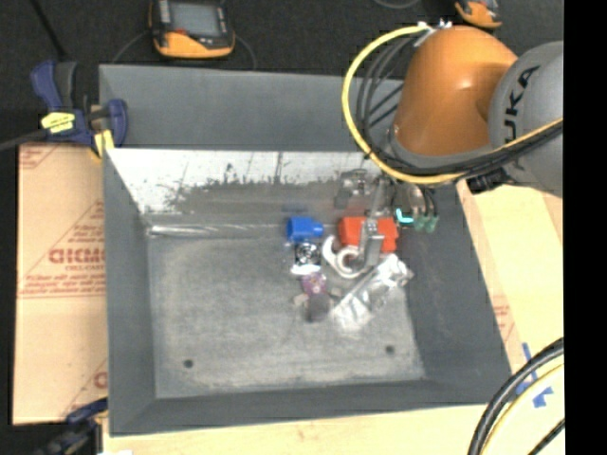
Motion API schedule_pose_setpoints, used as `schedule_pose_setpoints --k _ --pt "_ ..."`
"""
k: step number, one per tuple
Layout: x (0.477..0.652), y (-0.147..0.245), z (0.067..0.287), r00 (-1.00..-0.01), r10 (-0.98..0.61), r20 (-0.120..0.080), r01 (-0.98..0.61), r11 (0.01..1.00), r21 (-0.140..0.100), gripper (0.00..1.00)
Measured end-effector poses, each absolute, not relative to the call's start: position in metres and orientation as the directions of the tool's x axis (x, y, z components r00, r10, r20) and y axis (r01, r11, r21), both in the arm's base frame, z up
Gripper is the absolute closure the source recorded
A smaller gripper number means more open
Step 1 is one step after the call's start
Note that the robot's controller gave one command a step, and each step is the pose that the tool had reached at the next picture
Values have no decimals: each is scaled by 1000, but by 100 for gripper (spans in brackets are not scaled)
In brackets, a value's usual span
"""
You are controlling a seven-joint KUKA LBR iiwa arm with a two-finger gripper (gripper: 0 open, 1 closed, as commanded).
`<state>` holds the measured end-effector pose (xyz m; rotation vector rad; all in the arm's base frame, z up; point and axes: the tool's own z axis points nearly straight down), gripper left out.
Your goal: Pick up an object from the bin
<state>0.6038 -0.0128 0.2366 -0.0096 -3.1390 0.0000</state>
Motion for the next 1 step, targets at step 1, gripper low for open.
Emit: schedule_pose_setpoints --k 1 --pt "618 -56 87 -975 -220 -10 -220 975 -2 0"
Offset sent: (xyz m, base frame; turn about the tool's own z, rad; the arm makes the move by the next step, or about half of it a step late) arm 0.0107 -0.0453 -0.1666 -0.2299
